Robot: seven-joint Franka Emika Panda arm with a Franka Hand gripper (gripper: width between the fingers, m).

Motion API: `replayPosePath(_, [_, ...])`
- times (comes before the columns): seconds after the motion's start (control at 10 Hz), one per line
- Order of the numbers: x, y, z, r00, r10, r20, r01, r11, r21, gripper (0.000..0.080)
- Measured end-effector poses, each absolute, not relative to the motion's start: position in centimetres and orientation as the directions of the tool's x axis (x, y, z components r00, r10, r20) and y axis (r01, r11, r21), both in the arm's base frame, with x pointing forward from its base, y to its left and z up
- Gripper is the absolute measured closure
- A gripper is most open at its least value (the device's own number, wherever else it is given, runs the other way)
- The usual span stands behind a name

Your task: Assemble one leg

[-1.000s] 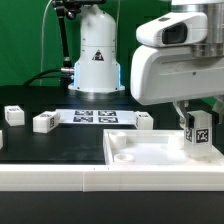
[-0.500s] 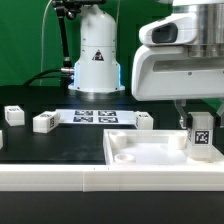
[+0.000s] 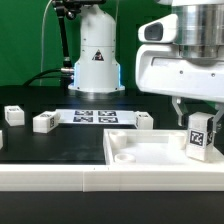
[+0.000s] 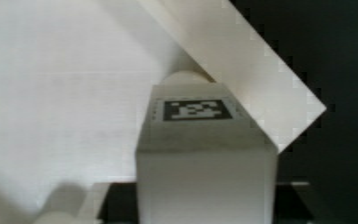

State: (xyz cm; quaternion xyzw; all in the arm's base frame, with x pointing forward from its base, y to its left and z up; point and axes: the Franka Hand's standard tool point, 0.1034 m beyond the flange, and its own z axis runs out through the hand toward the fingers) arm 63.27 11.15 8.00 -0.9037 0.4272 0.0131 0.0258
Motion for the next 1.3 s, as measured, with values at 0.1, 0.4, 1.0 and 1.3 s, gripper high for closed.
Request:
replayPosePath(0.1, [63.2,11.1,8.0,0.566,-0.823,-0.058,-0.825,-0.565,-0.031,0.0508])
replayPosePath(0.4, [63.2,11.1,8.0,0.545,-0.836,-0.060,-0.838,-0.544,-0.030,0.0507])
replayPosePath(1.0, [63.1,11.5,8.1,0.873,-0.487,-0.045,-0.488,-0.871,-0.047,0.0153])
replayPosePath(1.3, [62.9,12.6,8.0,0.968,-0.247,-0.030,-0.249,-0.968,-0.045,0.0151])
